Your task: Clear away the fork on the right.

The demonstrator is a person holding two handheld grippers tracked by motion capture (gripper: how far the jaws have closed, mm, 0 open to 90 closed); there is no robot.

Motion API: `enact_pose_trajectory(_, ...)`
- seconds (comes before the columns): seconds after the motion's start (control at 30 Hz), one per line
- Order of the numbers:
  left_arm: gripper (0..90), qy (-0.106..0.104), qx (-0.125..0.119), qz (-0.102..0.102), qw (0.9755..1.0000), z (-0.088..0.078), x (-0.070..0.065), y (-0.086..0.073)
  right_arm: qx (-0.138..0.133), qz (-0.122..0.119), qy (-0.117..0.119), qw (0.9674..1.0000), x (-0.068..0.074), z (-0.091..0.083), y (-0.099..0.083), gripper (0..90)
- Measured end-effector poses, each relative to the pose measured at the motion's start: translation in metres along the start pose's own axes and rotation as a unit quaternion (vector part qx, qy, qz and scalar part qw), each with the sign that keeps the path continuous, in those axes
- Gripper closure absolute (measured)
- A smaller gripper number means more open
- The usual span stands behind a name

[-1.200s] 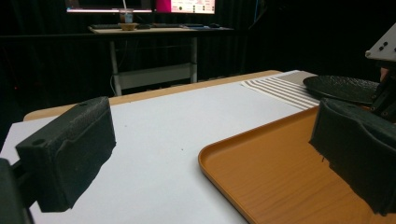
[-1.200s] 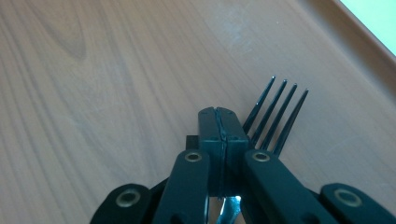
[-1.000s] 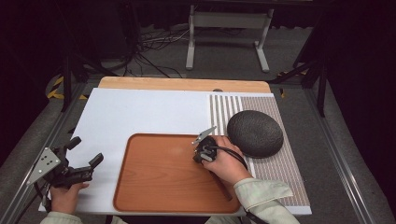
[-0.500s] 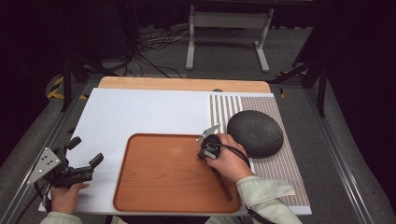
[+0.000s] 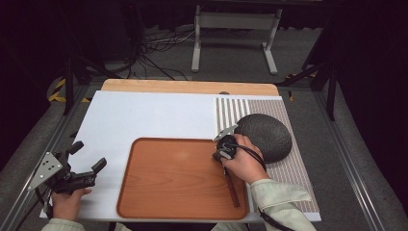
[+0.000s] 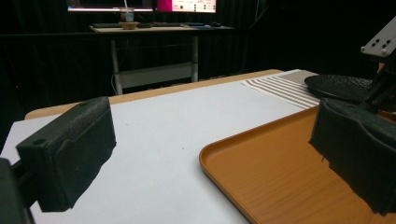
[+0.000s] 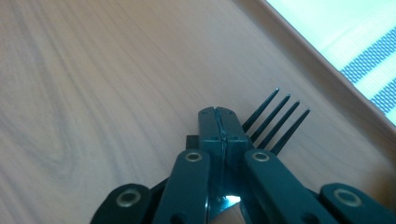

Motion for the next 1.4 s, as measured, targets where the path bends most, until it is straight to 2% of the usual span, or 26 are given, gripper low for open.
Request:
enact_pose_trajectory(1.13, 0.9, 0.0, 0.001, 0.001, 1.0, 0.001, 0.0, 0.0, 0.008, 0.031, -0.029, 0.9991, -0.025, -0.012, -0.018, 90.0)
enact_pose_trajectory(1.3, 0.9, 0.0, 0.003, 0.0, 1.0, 0.002, 0.0, 0.0, 0.0, 0.034, -0.029, 0.999, -0.025, -0.015, -0.017, 90.0)
enact_pose_trajectory(1.4, 0.9, -0.001, 0.004, 0.001, 1.0, 0.002, 0.0, -0.001, -0.016, 0.033, -0.026, 0.999, -0.023, -0.023, -0.013, 87.4)
Point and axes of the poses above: each handheld gripper's, and its own axes: z roughly forward along the jaws, y roughly out of its top, x roughly to its left, the point moved 5 cm from there along z, roughly forward along the jaws, and after that the axes turned 5 degrees about -z, right-handed, at the moved point
